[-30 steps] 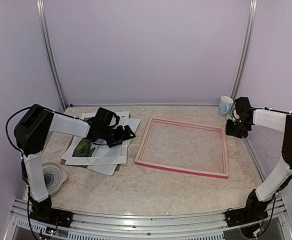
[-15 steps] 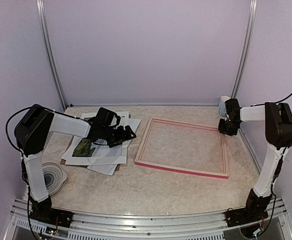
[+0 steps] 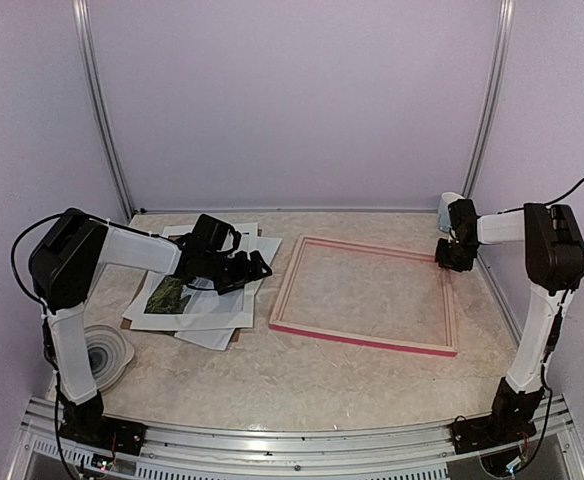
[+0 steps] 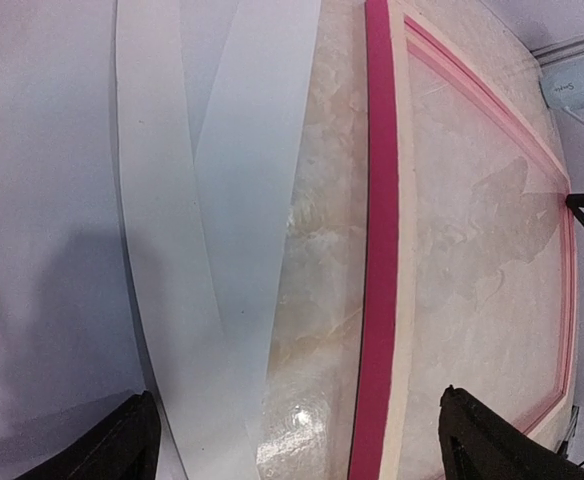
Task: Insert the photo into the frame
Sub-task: Move the frame body to the center of the board.
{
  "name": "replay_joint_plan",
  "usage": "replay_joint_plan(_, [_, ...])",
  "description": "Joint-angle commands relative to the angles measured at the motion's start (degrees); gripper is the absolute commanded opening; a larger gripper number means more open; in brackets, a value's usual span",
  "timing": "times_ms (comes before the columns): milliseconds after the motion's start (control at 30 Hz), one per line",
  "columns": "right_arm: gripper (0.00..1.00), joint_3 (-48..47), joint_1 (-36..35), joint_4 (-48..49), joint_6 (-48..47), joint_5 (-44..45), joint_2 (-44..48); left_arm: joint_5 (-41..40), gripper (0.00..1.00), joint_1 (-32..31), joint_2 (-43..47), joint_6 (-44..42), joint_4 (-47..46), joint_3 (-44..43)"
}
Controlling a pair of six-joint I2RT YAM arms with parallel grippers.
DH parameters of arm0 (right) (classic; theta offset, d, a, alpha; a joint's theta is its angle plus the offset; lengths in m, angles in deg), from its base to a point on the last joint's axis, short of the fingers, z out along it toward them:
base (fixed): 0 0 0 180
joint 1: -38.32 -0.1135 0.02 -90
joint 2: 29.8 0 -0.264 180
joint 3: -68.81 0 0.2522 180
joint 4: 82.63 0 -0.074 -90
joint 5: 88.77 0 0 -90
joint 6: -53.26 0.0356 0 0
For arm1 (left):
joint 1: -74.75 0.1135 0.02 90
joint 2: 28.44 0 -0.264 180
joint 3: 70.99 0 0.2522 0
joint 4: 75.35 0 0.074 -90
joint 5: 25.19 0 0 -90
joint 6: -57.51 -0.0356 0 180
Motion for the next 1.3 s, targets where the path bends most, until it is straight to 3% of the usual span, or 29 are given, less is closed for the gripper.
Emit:
replay_joint_plan(0, [0.23,0.3,0.7,1.0,-0.4,-2.7,0.4,-0.4,0.95,-0.3,0.5,-1.0,0.4,-1.7])
replay_joint_plan(633, [0.26,-6.1,0.9,1.3,-6.1,-11.9,-4.3,-3.6,0.96,1.4,3.3,-2.1,1.3,-1.9])
replay_joint_plan(833, [0.31,-7.1,0.9,0.4,-6.5,-13.3,-3.5,-5.4,0.96,1.6,4.5,-3.2,1.3,-2.0])
replay_joint_plan(1100, [0.55,-0.2,-0.4,-0.8,-6.0,-10.1,9.7,-10.8,0.98,0.8,9.1,-6.4,5.9,-3.3])
replay_joint_plan(1267, [0.60,6.6,-2.6,1.9,-5.9,-13.1,18.8,-11.7,0.99,0.8,13.8,-6.0,8.8,-3.8])
